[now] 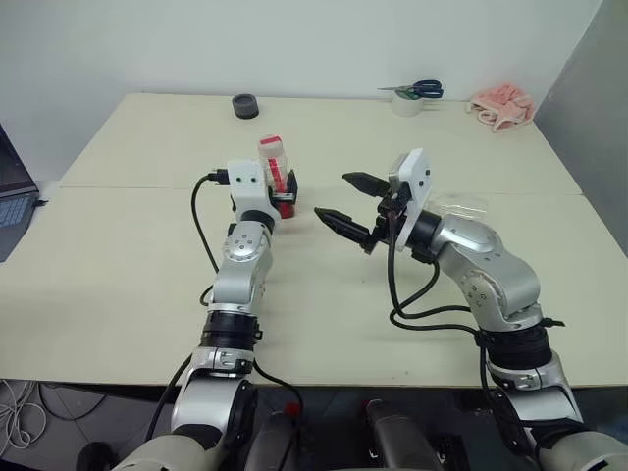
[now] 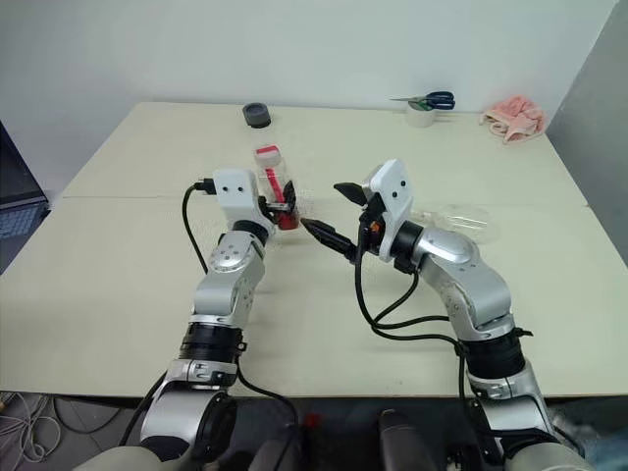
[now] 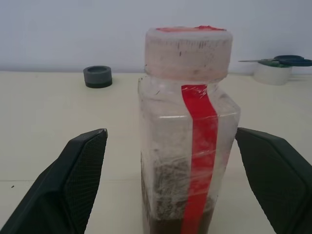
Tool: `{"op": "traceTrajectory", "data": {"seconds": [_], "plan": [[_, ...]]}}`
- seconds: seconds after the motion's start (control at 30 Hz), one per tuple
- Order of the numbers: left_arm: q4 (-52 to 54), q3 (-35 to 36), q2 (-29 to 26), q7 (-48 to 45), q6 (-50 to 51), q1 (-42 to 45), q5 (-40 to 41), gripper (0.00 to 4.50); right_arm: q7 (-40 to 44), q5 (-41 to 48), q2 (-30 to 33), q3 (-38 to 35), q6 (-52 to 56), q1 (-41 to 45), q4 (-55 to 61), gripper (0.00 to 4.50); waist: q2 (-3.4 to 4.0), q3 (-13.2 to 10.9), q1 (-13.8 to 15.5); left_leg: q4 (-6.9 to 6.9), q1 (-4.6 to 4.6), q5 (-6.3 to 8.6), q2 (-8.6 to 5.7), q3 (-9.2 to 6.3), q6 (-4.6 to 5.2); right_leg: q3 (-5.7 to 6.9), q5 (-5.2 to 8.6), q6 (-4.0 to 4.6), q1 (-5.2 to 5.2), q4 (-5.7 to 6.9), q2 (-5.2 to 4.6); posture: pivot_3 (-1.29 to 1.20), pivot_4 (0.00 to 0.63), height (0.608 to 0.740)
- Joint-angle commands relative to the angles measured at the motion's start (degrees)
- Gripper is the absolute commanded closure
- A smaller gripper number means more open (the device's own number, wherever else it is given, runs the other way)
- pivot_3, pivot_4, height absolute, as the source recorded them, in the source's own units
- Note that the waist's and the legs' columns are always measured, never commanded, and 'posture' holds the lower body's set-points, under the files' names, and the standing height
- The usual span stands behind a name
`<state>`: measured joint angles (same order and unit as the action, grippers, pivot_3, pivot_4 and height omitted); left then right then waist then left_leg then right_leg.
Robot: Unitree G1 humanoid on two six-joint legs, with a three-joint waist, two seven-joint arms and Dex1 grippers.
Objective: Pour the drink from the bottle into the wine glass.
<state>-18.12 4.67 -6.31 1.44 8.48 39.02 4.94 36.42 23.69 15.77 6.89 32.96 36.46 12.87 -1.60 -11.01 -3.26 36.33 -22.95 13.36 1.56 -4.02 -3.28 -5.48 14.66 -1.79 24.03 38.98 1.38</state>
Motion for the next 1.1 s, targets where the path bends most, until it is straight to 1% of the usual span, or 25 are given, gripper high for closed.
{"op": "traceTrajectory", "data": {"seconds": [0.03,0.23,0.6,0.8,1.03,1.1], "plan": [[-0.25,-0.61,0.53,0.60,-2.10,2.04,-1.50,0.03,0.27,0.07,0.23,-0.21,-0.65,1.02,1.24,0.00,0.00,0.00,0.00,0.00,0.00,0.00,0.00,0.00,0.00,0.00,0.00,0.00,0.00,0.00,0.00,0.00,0.150,0.740],[-5.83,-0.07,0.92,3.65,-3.50,5.60,-3.17,0.03,0.48,-0.47,0.64,0.51,-0.75,0.45,1.67,0.00,0.00,0.00,0.02,0.00,0.00,0.00,-0.02,-0.02,0.00,0.02,0.00,-0.01,-0.01,0.01,0.00,0.00,0.150,0.740],[-15.36,0.60,1.06,4.01,-8.09,10.83,-3.04,0.03,-0.31,-0.84,0.57,0.99,-0.76,0.04,2.03,0.00,-0.01,0.00,0.02,0.00,-0.01,0.00,-0.03,-0.03,0.00,0.03,0.00,-0.01,0.00,0.00,-0.01,0.00,0.150,0.740],[-17.50,0.08,1.47,5.44,-9.59,12.21,-3.86,0.03,-0.38,-0.69,0.69,0.88,-0.30,-0.46,2.77,0.00,-0.01,0.00,0.03,0.00,-0.02,0.00,-0.03,-0.04,0.00,0.05,0.00,-0.01,0.00,0.00,-0.01,0.00,0.150,0.740],[-17.27,-0.99,2.81,8.17,-10.08,12.32,-5.67,0.03,-0.84,-0.82,0.87,0.74,0.08,-0.93,3.41,0.00,-0.01,0.00,0.03,0.00,-0.02,0.00,-0.04,-0.04,0.00,0.05,0.00,-0.01,0.00,0.00,-0.03,0.00,0.150,0.740],[-17.17,-1.20,2.98,9.01,-10.31,12.49,-6.36,0.45,-1.01,-0.80,0.91,0.70,0.28,-1.11,3.67,0.00,-0.01,0.00,0.03,0.00,-0.02,0.00,-0.04,-0.04,0.00,0.05,0.00,-0.01,0.00,0.00,-0.03,0.00,0.150,0.740]]}}
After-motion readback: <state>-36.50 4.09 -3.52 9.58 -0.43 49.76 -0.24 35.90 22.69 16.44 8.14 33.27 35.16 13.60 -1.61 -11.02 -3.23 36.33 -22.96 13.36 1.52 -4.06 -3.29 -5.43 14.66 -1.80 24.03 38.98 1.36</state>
